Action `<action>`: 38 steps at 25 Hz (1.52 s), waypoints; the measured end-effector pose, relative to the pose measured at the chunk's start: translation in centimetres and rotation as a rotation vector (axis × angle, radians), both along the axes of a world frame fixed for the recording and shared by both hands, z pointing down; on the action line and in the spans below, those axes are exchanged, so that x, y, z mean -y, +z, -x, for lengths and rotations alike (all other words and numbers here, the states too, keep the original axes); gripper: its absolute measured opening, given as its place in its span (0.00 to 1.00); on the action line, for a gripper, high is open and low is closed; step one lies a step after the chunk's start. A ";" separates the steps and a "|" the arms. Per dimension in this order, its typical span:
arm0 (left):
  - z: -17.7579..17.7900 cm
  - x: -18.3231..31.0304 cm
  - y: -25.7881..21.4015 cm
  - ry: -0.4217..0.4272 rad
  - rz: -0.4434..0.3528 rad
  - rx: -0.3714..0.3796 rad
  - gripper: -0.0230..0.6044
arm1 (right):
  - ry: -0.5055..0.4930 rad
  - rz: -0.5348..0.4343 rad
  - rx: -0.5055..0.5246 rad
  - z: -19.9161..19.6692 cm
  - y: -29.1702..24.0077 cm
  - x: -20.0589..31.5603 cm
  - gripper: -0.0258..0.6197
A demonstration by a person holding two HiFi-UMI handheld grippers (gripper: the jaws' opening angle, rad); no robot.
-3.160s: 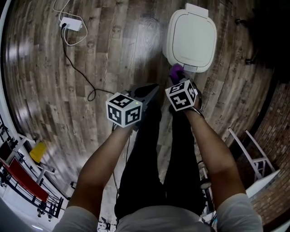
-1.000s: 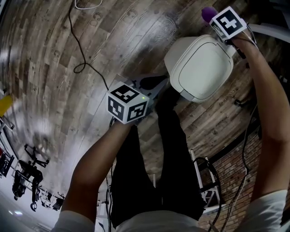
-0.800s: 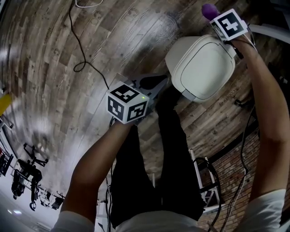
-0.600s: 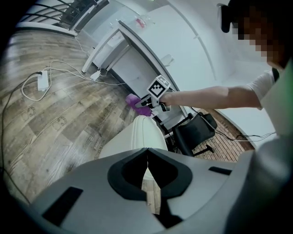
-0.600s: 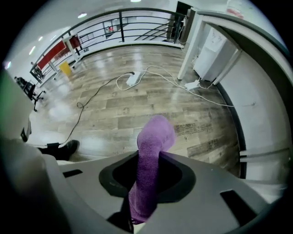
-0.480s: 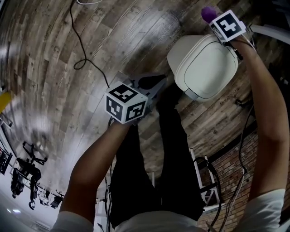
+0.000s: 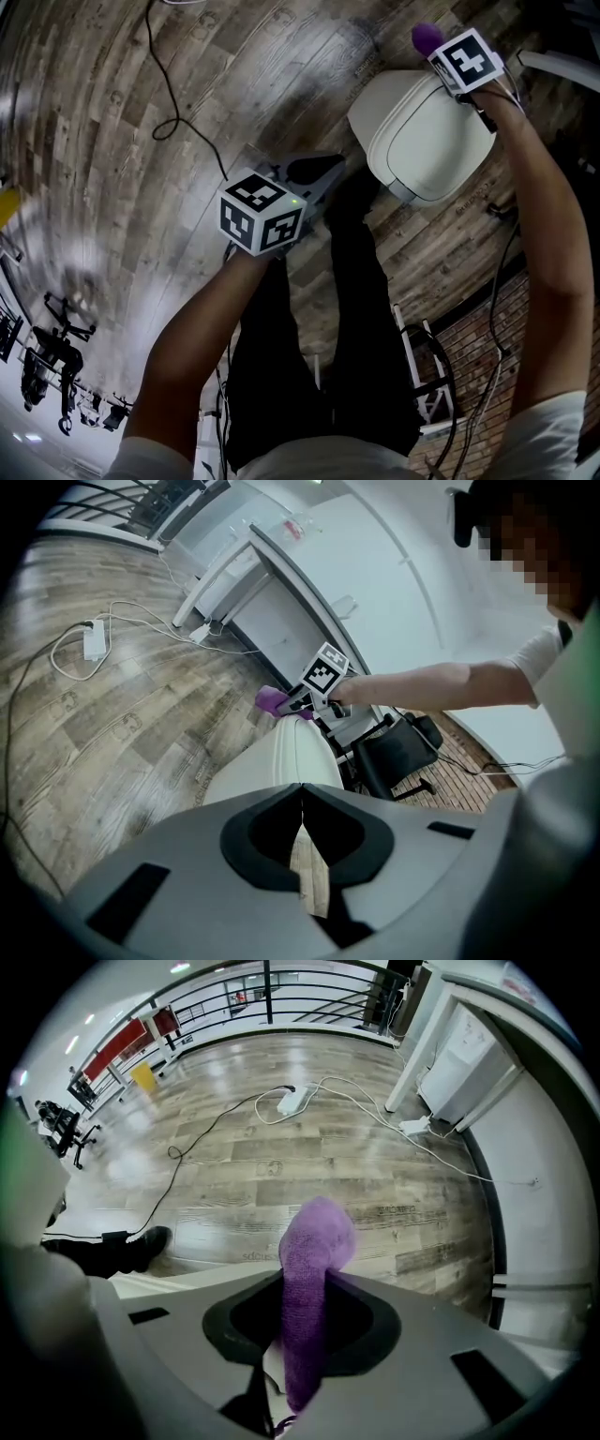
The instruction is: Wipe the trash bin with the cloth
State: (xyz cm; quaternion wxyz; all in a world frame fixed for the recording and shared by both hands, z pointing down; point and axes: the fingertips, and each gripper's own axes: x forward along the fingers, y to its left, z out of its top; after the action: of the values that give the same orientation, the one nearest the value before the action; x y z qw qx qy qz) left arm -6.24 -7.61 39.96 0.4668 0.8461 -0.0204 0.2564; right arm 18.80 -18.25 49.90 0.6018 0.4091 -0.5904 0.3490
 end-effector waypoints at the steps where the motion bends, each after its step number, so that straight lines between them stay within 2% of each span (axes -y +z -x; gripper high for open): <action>1: 0.1 0.0 0.0 0.000 0.001 0.000 0.04 | 0.003 -0.004 0.002 0.2 -0.1 0.0 0.19; 10: 1.2 0.1 -0.5 0.002 -0.001 -0.012 0.04 | -0.027 -0.034 0.037 4.0 -1.2 -0.1 0.19; 13: 1.8 0.0 -0.6 0.003 0.001 -0.012 0.04 | -0.029 -0.012 0.137 7.8 -1.1 -1.3 0.19; 17: 2.9 -0.2 -0.7 0.013 0.005 -0.009 0.04 | -0.045 0.007 0.138 9.8 -1.0 -2.3 0.19; 23: 4.4 0.0 -0.9 0.021 -0.001 -0.005 0.04 | -0.016 0.031 0.180 13.1 -1.1 -3.9 0.19; 29: 5.4 0.0 -1.6 0.031 -0.003 -0.007 0.04 | -0.048 0.065 0.145 15.6 -1.2 -6.5 0.19; 33: 6.3 -0.2 -1.8 0.040 0.002 -0.001 0.04 | -0.116 -0.015 0.124 17.6 -2.0 -5.7 0.19; 38: 6.8 -0.3 -1.9 0.055 0.001 -0.001 0.04 | -0.117 -0.022 0.122 20.0 -2.0 -6.9 0.19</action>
State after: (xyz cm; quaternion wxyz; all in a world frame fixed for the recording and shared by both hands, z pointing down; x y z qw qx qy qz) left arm -13.05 -7.29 38.10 0.4598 0.8463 0.0034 0.2688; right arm -1.20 -11.37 47.91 0.5793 0.3585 -0.6529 0.3310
